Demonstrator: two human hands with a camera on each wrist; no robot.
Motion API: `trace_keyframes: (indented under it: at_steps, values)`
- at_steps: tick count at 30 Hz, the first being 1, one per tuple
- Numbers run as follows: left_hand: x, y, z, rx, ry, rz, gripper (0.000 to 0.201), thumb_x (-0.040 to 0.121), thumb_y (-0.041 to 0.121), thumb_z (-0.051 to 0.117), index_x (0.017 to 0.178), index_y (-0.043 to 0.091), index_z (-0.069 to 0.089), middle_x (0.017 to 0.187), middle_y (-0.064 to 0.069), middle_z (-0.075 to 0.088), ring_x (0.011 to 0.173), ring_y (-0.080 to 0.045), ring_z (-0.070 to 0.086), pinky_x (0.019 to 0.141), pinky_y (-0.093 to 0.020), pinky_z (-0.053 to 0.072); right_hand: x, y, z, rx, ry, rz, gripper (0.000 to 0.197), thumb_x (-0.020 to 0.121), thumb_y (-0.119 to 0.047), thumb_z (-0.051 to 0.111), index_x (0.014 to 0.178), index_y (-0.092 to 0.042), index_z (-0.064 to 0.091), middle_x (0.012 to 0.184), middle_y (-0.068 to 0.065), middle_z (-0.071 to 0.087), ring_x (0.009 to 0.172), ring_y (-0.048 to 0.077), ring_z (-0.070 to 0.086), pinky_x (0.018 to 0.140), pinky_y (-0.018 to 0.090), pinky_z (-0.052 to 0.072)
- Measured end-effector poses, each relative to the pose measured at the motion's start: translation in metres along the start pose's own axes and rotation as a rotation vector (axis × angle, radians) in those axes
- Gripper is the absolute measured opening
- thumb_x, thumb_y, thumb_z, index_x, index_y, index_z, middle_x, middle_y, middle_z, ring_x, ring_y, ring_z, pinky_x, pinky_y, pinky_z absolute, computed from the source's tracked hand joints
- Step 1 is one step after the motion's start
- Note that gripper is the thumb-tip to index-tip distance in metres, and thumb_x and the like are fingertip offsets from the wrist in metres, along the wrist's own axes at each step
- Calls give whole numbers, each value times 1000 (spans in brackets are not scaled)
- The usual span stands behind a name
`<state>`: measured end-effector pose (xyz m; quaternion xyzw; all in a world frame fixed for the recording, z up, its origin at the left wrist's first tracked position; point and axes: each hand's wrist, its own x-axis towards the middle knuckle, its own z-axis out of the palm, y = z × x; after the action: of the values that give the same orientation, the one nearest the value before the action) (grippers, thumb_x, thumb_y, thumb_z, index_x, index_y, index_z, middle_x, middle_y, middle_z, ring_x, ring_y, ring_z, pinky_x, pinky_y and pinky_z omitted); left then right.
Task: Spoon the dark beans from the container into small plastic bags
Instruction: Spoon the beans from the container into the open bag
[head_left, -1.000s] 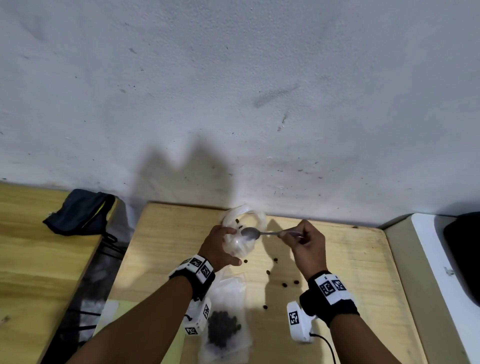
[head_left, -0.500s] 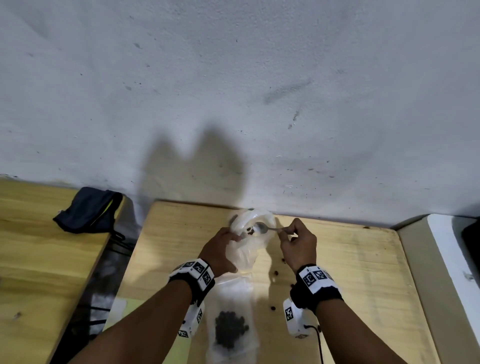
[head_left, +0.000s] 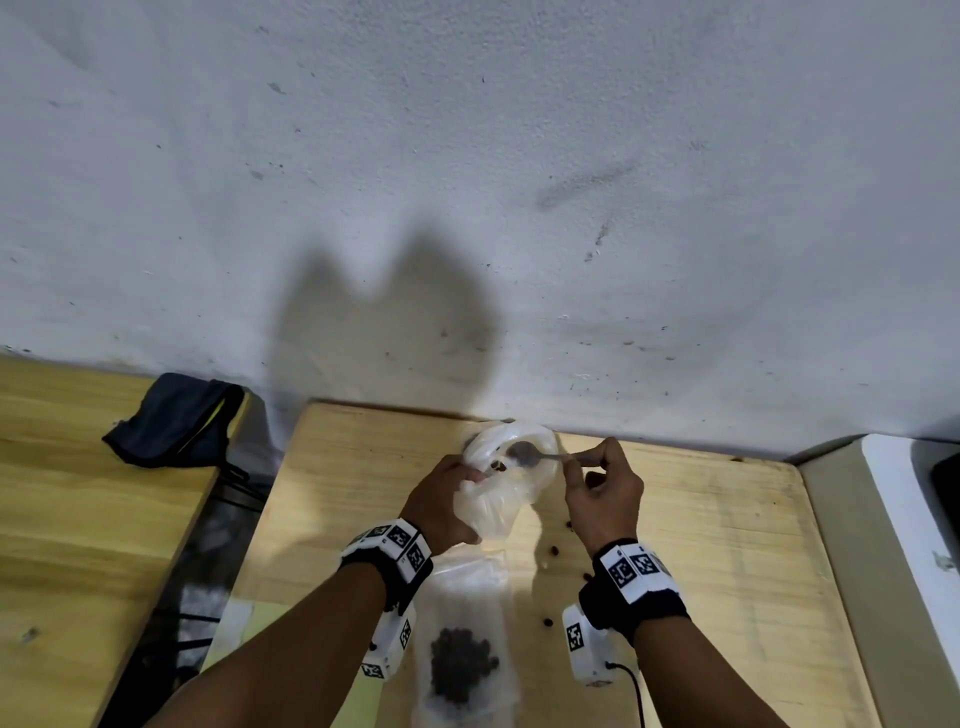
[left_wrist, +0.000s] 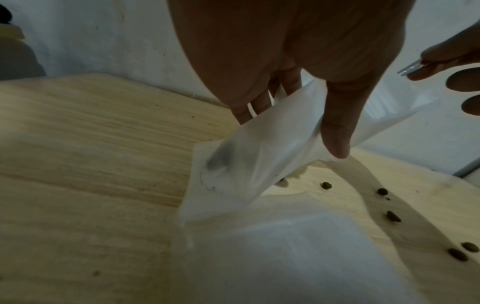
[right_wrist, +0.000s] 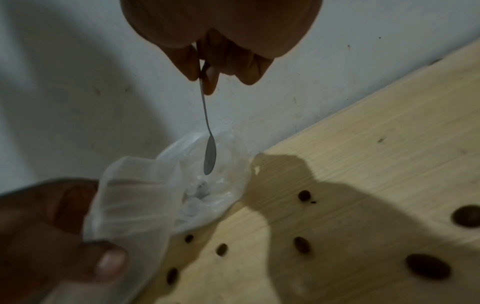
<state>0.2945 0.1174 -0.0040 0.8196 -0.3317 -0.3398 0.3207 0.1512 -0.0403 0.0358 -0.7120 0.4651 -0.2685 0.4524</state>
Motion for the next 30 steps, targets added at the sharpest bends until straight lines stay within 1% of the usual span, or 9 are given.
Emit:
trace_keyframes:
  at_steps: [2,6,8,11,16,20,24,28,30]
  values:
    - [1,2,-1,-21,-3,2,78,43,13,91,113,23,59,126,13,42,111,-17,53,90,-36,50,1,-1,0,44,60,13,26,86,-11,69,72,-18,48,70,2,62,40,15,43,47,30,42]
    - [5,7,0,-57,-24,30,79,42,13,92,112,25,60,126,10,43,112,-17,51,92,-37,50,-2,7,7,-20,-25,-32,27,84,-12,69,72,-18,46,56,-5,54,36,9,37,43,24,37]
    - [6,9,0,-82,-34,53,80,40,16,92,113,24,60,127,6,44,113,-18,51,95,-37,49,-3,12,8,-86,-35,-62,28,84,-10,68,72,-18,43,50,-7,47,37,10,35,44,24,34]
    - [7,8,-2,-161,-20,63,79,36,21,89,110,26,61,125,4,43,110,-20,55,95,-39,50,-2,17,4,-148,-10,-98,27,83,-9,64,72,-15,41,47,-3,41,42,17,35,46,29,36]
    - [5,5,-8,-306,11,8,70,37,16,88,98,36,59,118,8,44,106,-17,56,82,-18,50,-3,21,-2,-198,21,-161,26,83,-12,65,73,-13,41,48,3,46,43,23,40,46,34,41]
    - [4,5,-6,-348,20,-24,70,45,5,92,97,36,57,122,4,44,107,-16,55,75,-15,49,-5,17,-2,-178,1,-118,26,83,-13,65,73,-14,42,49,-3,46,42,21,41,46,34,42]
    - [5,6,-6,-317,-11,-22,69,45,5,91,100,31,59,124,4,42,106,-17,55,77,-16,49,-3,10,-2,-93,-8,-25,28,82,-14,64,69,-22,40,50,6,50,41,25,44,45,37,47]
    - [5,4,-6,-270,-58,-3,70,44,-2,91,96,32,60,125,3,41,106,-19,56,85,-24,51,-3,6,3,-56,7,0,29,82,-8,64,69,-19,41,62,14,58,44,18,40,47,27,39]
    - [4,1,-5,-260,-64,-2,70,42,-4,90,96,30,61,123,4,41,106,-19,56,82,-15,50,-4,5,5,-41,13,29,28,82,-7,64,69,-18,42,62,9,57,44,16,40,47,25,37]
